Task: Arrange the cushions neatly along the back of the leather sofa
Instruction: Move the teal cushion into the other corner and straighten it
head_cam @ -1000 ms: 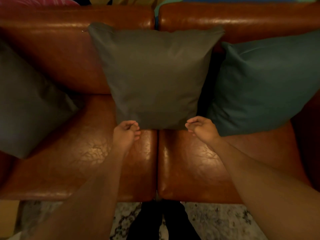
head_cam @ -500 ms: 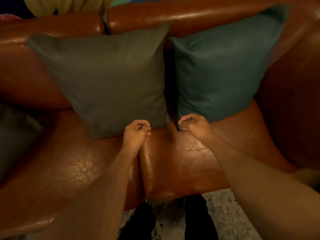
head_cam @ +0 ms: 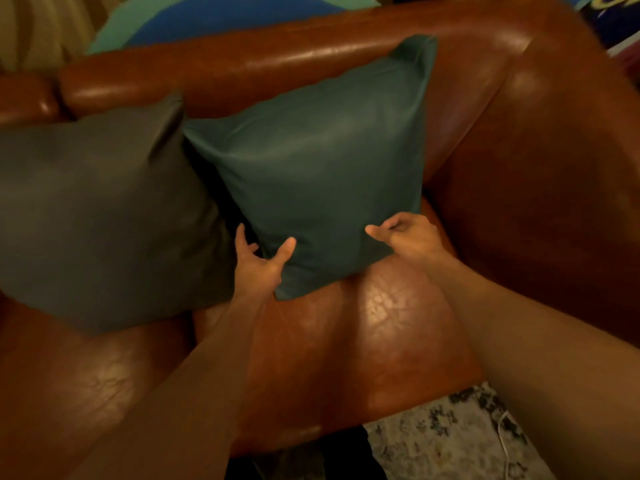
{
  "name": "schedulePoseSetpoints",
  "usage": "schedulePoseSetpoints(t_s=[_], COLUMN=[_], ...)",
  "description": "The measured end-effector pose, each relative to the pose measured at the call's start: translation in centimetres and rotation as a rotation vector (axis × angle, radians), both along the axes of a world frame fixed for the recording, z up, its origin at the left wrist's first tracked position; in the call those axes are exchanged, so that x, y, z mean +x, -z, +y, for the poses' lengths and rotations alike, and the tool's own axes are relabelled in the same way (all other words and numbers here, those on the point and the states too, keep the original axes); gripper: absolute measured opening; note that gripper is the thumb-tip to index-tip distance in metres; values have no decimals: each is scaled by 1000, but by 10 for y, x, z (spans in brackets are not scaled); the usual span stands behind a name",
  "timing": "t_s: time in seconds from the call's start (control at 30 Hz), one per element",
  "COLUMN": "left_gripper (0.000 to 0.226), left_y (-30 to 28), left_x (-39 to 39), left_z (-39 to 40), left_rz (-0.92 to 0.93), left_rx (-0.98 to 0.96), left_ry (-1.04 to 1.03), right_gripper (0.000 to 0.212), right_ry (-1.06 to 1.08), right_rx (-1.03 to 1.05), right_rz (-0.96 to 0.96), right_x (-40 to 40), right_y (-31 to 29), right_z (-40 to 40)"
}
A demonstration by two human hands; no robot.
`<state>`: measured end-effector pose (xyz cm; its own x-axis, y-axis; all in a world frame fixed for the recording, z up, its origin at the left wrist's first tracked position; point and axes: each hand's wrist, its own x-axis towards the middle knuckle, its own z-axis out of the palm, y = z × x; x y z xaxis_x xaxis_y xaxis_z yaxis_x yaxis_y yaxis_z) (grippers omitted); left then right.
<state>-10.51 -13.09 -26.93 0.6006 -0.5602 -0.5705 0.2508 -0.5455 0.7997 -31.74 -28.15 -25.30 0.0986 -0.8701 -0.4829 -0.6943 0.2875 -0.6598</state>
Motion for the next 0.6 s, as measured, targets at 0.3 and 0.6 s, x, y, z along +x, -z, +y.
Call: schedulePoseSetpoints(t_s=[0.3, 0.6], left_gripper=[105, 98], left_y=[17, 8], left_x=[-7, -20], left_z=[-36, -65], left_rz=[-85, 33], left_rx=[-166, -206], left_ry=[-53, -70], right_gripper=[136, 126], right_ry=[-15, -16], right_rx=[-29, 84], right_rz=[-322, -445], right_x=[-26, -40], right_y=[8, 21], right_z=[-78, -87])
